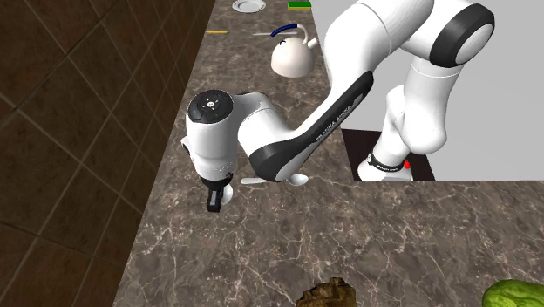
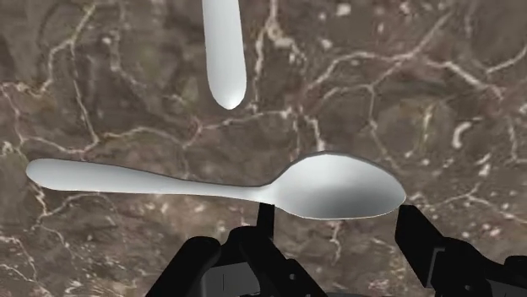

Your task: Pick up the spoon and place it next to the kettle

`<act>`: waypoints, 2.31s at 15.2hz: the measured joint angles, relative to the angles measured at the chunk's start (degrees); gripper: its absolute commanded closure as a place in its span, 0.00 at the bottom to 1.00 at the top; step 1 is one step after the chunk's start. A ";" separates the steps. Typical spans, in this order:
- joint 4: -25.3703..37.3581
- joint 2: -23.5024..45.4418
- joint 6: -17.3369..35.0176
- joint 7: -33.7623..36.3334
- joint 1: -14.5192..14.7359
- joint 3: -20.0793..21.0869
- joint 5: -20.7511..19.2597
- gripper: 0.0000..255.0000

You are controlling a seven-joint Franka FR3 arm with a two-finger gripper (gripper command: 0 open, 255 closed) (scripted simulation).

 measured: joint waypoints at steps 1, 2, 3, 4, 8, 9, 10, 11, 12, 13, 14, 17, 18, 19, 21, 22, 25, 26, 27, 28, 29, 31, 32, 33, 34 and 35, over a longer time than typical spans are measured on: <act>0.60 -0.22 -0.77 -0.24 -0.04 0.04 0.21 1.00; 1.05 -0.55 -1.52 -0.45 -0.08 0.08 0.43 1.00; 1.65 -0.63 -2.17 -0.63 -0.10 0.09 0.55 1.00; 1.96 -0.99 -2.80 -0.84 -0.15 0.12 0.78 1.00; 4.13 -1.84 -5.70 -1.51 -0.22 0.24 1.42 1.00; 4.92 -1.90 -6.55 -1.63 -0.20 0.27 1.52 1.00; 5.35 -2.18 -7.23 -1.79 -0.22 0.30 1.69 1.00; 6.07 -2.29 -8.02 -1.98 -0.25 0.31 1.80 1.00; 6.50 -2.54 -8.69 -2.05 -0.23 0.35 1.95 1.00; 7.03 -2.68 -9.34 -2.08 -0.18 0.41 2.04 1.00; 7.81 -2.75 -10.17 -2.31 -0.22 0.39 2.14 1.00; 9.48 -3.02 -12.09 -2.51 -0.15 0.48 2.36 1.00; 10.25 -3.07 -12.90 -2.64 -0.16 0.49 2.43 1.00; 10.93 -3.24 -13.73 -2.78 -0.16 0.50 2.55 1.00; 12.63 -3.12 -15.28 -3.03 -0.15 0.51 2.59 1.00; 13.52 -3.08 -16.17 -2.93 -0.01 0.60 2.58 1.00; 15.63 -3.19 -18.34 -3.33 -0.03 0.60 2.74 1.00; 16.39 -3.19 -19.10 -3.40 0.00 0.62 2.76 1.00; 17.44 -2.92 -19.91 -3.30 0.14 0.69 2.65 1.00; 17.97 -3.02 -20.54 -3.36 0.16 0.72 2.71 1.00; 18.81 -2.92 -21.28 -3.51 0.16 0.70 2.71 1.00; 20.66 -2.69 -22.90 -3.66 0.24 0.73 2.66 1.00; 21.77 -2.44 -23.80 -3.59 0.38 0.80 2.56 1.00; 22.90 -2.29 -24.78 -3.71 0.42 0.82 2.53 1.00; 23.95 -2.06 -25.61 -3.84 0.45 0.80 2.46 1.00; 25.13 -1.79 -26.55 -3.84 0.56 0.84 2.36 1.00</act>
